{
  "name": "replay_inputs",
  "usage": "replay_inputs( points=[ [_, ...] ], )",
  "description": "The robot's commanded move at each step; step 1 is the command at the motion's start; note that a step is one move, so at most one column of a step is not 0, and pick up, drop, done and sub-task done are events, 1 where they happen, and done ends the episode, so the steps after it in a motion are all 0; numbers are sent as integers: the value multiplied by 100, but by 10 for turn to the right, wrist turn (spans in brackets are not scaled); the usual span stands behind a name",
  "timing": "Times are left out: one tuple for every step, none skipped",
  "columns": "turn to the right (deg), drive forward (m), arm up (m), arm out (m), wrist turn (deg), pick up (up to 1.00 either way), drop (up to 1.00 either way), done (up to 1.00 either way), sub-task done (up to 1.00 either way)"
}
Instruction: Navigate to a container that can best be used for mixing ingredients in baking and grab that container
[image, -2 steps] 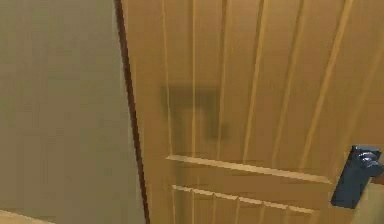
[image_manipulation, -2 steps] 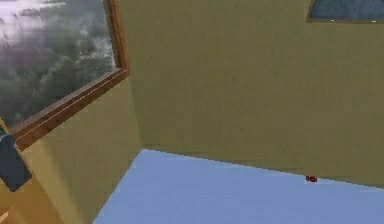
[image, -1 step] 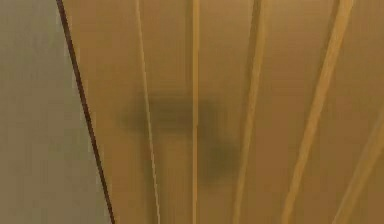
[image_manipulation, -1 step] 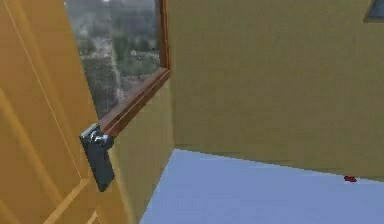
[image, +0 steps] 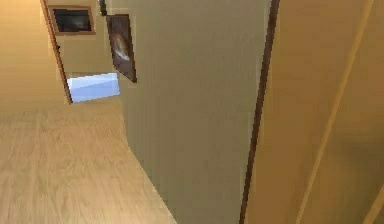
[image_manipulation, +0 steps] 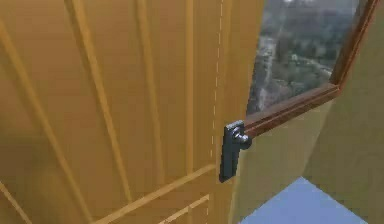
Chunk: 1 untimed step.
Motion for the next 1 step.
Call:
replay_inputs(
  points=[
    [-270, 0, 0, 0, 0, 0, 0, 0, 0]
  ],
)
